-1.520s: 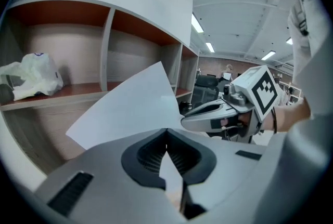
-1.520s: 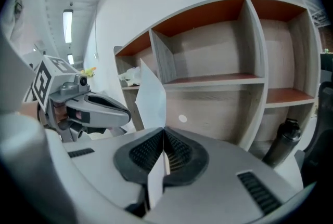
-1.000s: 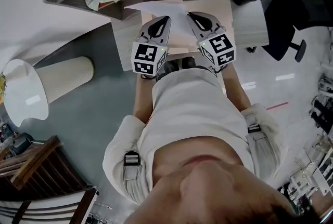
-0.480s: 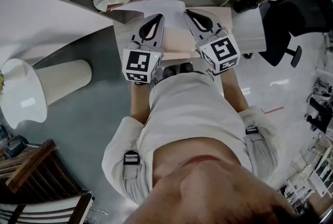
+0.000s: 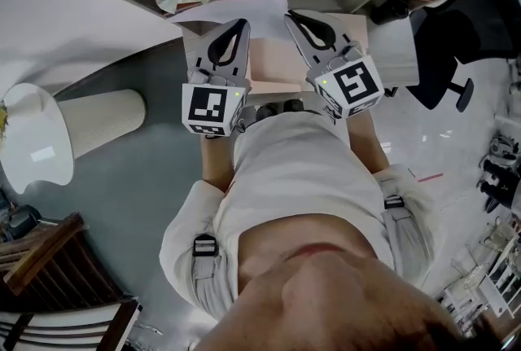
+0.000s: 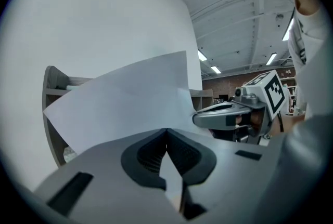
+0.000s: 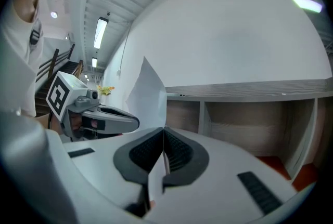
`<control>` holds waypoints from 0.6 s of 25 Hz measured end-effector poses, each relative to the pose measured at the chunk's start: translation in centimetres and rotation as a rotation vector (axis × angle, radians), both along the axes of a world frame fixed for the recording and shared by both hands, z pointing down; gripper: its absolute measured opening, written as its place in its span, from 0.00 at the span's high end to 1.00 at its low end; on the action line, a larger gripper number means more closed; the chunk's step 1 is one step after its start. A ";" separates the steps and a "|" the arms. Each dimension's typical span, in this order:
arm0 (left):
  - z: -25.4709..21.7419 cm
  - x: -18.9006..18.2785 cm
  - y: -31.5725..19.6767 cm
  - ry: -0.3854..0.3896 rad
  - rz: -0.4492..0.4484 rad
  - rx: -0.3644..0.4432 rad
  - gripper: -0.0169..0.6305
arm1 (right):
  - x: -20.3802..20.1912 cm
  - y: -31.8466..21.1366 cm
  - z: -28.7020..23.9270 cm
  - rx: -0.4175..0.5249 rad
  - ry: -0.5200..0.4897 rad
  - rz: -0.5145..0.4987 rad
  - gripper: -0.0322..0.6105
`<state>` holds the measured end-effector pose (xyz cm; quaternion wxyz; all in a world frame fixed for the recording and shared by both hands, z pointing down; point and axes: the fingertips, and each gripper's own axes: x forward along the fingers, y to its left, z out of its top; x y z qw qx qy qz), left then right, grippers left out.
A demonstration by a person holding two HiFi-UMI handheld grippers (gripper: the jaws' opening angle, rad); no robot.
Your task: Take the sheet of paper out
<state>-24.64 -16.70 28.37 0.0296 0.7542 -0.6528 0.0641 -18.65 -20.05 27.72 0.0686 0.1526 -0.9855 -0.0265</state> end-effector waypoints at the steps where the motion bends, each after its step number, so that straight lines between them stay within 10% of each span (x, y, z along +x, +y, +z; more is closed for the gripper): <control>1: -0.2 -0.1 0.2 -0.002 -0.003 0.004 0.95 | -0.1 0.1 -0.2 0.005 -0.007 -0.003 0.92; 15: -0.1 -0.2 1.5 -0.021 -0.008 -0.012 0.95 | -1.0 1.6 -0.1 0.003 -0.024 -0.045 0.92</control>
